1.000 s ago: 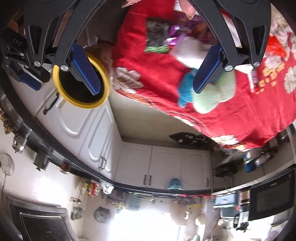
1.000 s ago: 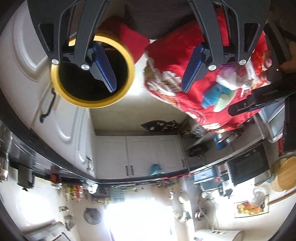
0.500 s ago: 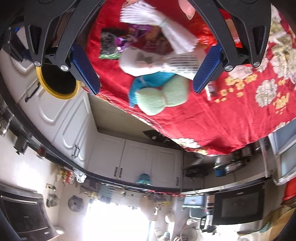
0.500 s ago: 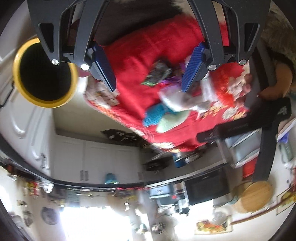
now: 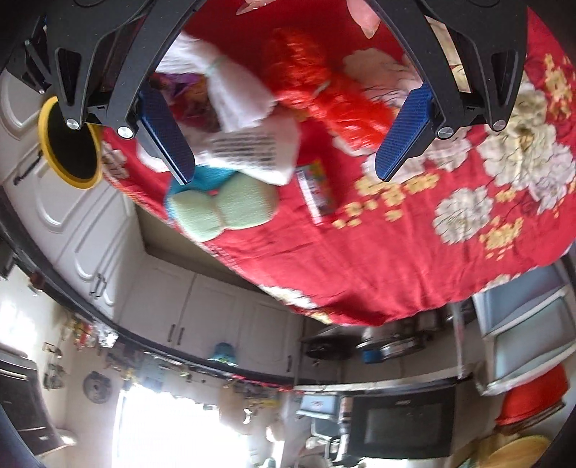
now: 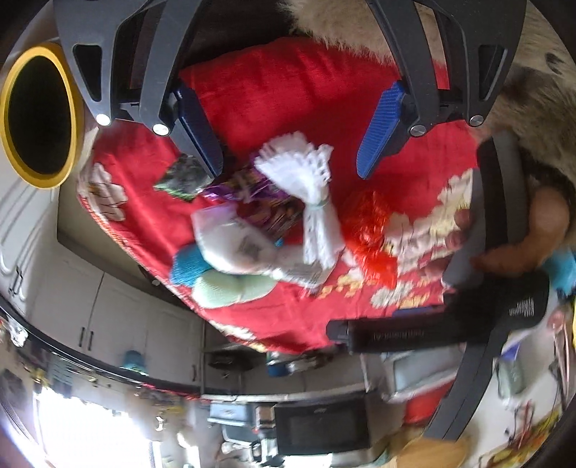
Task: Collect trash
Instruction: 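Grasp the red plastic bag with the left tool while the right tool grasps the white mesh net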
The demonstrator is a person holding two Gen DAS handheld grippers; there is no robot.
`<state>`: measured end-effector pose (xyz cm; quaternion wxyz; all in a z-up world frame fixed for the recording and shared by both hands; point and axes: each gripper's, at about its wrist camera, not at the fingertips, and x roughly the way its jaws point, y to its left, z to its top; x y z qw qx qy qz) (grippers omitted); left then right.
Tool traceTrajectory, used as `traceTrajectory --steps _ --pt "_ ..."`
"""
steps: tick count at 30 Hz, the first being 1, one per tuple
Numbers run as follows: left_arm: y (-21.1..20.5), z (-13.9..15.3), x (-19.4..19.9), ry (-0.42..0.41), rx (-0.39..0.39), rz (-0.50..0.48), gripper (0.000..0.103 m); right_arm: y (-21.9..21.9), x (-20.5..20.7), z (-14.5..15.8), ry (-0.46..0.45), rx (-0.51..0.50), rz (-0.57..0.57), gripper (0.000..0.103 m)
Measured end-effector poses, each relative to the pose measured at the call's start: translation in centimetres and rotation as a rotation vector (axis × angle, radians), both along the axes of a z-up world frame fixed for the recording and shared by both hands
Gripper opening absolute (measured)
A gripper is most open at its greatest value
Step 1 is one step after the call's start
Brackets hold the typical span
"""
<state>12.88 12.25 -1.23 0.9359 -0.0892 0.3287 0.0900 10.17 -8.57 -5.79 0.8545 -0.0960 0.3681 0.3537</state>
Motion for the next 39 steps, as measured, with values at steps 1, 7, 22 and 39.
traceTrajectory --steps 1,7,22,39 --pt "0.6 -0.4 -0.1 0.008 0.000 0.014 0.092 0.3 0.1 -0.3 0.004 -0.008 0.006 0.074" --pt "4.0 -3.0 -0.3 0.071 -0.049 0.093 0.092 1.7 0.6 -1.7 0.010 -0.055 0.008 0.074" --pt "8.1 -8.5 0.4 0.136 -0.336 0.134 0.080 3.1 2.2 -4.0 0.094 -0.108 0.061 0.017" --pt "7.9 -6.0 -1.2 0.086 -0.324 0.068 0.010 1.4 0.0 -1.4 0.086 -0.004 0.092 0.012"
